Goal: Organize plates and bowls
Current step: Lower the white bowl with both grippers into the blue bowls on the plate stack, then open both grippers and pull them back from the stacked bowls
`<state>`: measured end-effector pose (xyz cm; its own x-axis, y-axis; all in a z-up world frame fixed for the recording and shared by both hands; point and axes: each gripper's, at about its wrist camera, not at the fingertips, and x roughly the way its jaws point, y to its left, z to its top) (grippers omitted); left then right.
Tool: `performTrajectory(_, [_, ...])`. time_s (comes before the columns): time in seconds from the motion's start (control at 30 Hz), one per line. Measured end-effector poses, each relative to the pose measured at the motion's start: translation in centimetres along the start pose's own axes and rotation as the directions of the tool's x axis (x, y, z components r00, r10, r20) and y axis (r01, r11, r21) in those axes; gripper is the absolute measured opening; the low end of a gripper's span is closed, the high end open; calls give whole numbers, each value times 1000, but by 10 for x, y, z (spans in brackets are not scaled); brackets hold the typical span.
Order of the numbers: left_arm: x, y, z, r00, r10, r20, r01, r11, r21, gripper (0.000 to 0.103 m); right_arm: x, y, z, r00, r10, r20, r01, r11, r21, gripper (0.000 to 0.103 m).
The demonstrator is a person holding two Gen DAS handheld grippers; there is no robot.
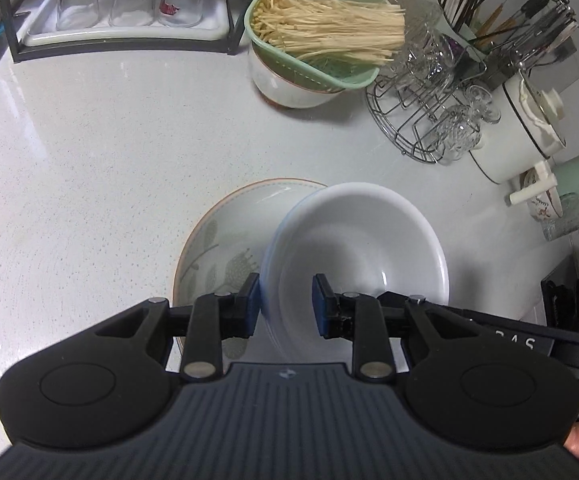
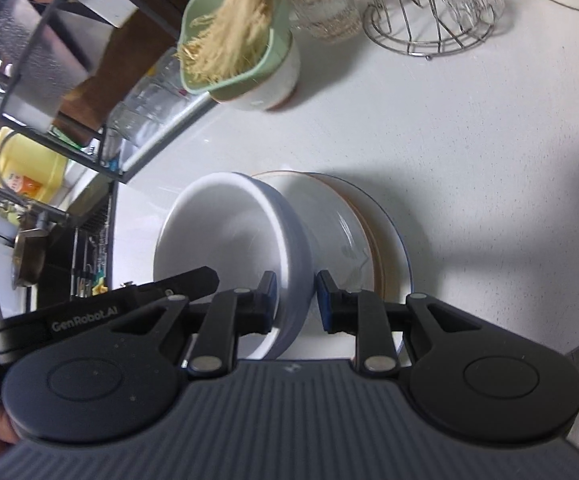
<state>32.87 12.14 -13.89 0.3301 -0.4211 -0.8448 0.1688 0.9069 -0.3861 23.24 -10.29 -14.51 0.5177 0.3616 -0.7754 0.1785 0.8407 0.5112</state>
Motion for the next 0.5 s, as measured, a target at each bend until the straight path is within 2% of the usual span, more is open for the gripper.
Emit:
performTrajectory(0.23, [11, 2, 3, 999, 3, -36, -2, 1000, 13, 30, 11, 1, 1, 999, -43, -19, 43, 999, 4, 25])
performTrajectory(0.33, [12, 0, 5, 999, 15, -42, -14, 1000, 15, 30, 11, 4, 1, 997, -72, 2, 72, 997, -18, 26])
performTrajectory(0.4, [6, -4, 6, 998, 59, -18, -58, 997, 44, 35, 8, 6, 2, 996, -93, 9, 93, 995, -28, 26])
performTrajectory(0.43, [3, -6, 7, 997, 73, -9, -72, 996, 53, 40, 6, 6, 2, 996, -87, 18, 87, 996, -30, 26])
performTrajectory(0.47, [0, -7, 7, 997, 79, -1, -79, 996, 51, 45, 5, 7, 2, 996, -82, 24, 83, 996, -33, 26])
performTrajectory(0.5, [-4, -8, 7, 997, 83, 10, -83, 995, 47, 46, 4, 6, 3, 996, -81, 29, 82, 996, -34, 27])
